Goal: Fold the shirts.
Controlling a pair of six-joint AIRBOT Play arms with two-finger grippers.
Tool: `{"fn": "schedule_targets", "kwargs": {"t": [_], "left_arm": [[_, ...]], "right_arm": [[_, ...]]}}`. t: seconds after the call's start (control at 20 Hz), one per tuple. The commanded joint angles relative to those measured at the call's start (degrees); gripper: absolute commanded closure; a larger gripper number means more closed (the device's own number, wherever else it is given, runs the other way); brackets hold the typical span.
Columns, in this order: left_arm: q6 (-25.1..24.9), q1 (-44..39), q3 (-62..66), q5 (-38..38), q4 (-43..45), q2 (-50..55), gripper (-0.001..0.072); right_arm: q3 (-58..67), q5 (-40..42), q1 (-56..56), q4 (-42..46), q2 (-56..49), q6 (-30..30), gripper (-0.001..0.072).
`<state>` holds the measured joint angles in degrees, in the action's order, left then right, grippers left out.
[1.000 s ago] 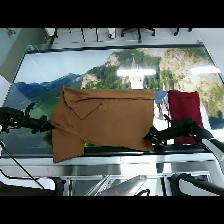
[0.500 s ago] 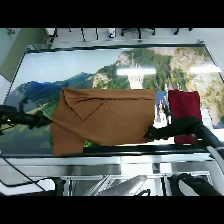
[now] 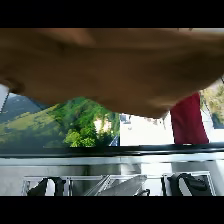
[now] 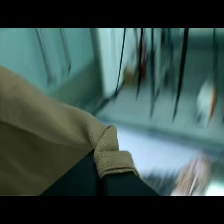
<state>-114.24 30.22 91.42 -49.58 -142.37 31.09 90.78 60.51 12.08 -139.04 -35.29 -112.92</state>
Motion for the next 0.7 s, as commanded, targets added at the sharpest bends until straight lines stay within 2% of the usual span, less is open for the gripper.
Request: {"fn": "schedule_targets", "kwargs": {"t": [0.0,0.15,0.25,0.35,0.5,0.65], "left_arm": [[6.82,-0.13,8.33,10.32,11.63,-8.76,0.0692],[10.25,-2.58,13.53,0.13,16.39,-2.89,0.0691],[10.25,-5.2,15.52,-9.31,16.13,3.74,0.0691],[10.16,-7.74,13.62,-15.91,11.85,11.28,0.0691],[8.17,-16.63,5.57,-17.97,10.49,22.6,0.0691],[5.84,-26.18,-2.01,-14.67,16.06,36.33,0.0691]], "right_arm": [[14.75,-4.42,0.66,3.54,0.52,-3.3,0.0693],[14.99,-1.25,0.66,4.24,-2.73,-2.82,0.0693],[13.68,3.89,0.63,2.64,-7.39,-1.7,0.0694],[9.53,6.99,0.2,-0.61,-12.41,-1.7,0.0694],[-0.81,5.25,-4.79,0.39,-19.23,-1.77,0.0693],[-12.22,-0.02,-8.52,1.9,-27.89,-1.75,0.0693]]}}
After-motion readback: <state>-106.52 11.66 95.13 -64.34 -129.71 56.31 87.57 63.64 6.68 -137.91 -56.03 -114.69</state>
